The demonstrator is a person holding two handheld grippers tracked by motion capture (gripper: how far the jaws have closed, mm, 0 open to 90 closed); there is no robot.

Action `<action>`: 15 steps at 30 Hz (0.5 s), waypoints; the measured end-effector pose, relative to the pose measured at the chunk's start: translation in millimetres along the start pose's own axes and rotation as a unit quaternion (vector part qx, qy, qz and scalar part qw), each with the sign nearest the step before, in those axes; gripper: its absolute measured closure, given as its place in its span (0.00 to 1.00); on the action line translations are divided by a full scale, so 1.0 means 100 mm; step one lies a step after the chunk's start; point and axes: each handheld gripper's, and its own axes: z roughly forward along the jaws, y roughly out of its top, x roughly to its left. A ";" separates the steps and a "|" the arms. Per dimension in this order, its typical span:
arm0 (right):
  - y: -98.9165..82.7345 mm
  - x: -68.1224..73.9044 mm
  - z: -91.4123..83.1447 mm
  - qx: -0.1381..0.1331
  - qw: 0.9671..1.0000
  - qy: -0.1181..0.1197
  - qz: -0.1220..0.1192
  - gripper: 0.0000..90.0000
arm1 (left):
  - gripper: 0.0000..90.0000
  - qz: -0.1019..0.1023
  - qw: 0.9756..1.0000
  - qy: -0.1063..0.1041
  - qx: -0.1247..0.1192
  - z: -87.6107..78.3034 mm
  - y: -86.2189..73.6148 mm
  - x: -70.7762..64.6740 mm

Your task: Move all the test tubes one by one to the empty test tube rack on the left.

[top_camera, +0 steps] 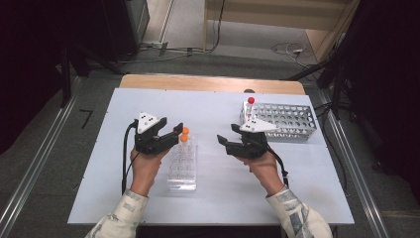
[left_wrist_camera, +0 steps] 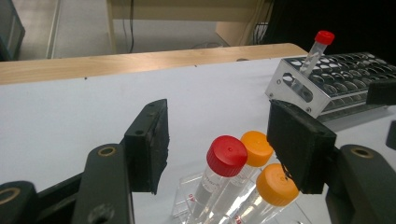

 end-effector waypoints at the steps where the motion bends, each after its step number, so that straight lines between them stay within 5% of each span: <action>1: 0.00 -0.03 0.00 -0.003 1.000 -0.011 0.000 0.37 | 0.43 0.000 1.000 0.000 -0.001 0.00 0.00 0.00; 15: 0.03 -0.50 -0.02 -0.026 0.991 -0.130 0.032 0.41 | 0.43 0.000 1.000 -0.002 0.000 0.00 0.01 -0.01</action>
